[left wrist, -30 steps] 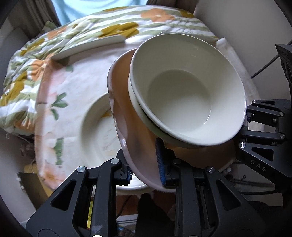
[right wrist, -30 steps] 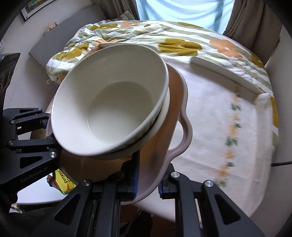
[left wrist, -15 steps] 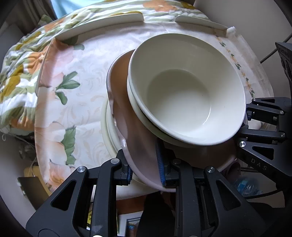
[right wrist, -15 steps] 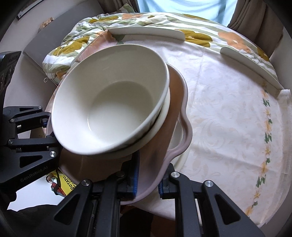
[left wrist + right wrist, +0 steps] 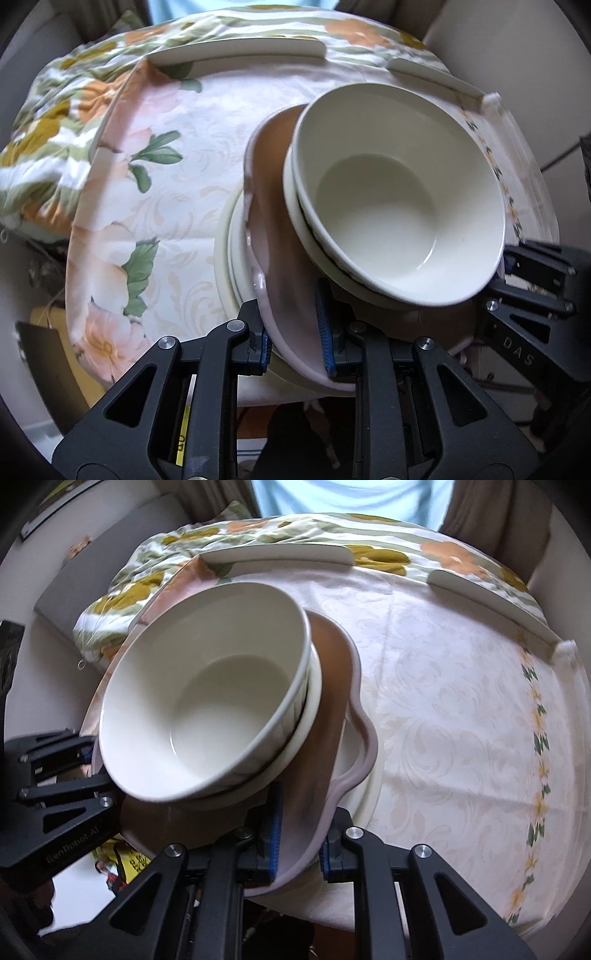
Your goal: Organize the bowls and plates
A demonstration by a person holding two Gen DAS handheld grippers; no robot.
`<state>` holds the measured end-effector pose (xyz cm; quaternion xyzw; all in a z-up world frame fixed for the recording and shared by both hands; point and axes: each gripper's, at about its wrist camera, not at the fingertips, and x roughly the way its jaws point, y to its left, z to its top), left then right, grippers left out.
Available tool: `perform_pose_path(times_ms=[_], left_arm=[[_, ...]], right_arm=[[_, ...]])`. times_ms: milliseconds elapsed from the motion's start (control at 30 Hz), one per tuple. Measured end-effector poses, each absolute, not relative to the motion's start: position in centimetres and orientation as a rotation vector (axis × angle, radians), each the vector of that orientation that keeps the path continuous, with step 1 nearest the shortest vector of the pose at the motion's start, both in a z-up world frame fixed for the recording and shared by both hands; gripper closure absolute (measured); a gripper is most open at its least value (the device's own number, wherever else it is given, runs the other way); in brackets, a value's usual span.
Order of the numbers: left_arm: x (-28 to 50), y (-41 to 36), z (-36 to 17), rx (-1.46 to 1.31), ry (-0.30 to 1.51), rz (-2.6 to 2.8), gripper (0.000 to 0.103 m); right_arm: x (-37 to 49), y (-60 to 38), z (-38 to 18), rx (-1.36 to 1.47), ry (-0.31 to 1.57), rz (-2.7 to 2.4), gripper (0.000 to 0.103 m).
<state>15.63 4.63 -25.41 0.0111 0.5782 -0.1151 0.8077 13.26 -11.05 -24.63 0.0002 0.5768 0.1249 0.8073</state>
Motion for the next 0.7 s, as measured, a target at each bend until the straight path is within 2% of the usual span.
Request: perform_pose_path(times_ms=[267,700], left_arm=[[15.0,5.0,-24.9,-0.062,1.199,-0.15,0.084],[14.4,5.0,-23.2,-0.019,1.181,-0.125,0.083]], right_arm=[[12.9,-11.6,-24.1,0.09,1.221,0.203,0.088],[11.4,-12.6,-21.9,0.149,1.164,0.095,0.088]])
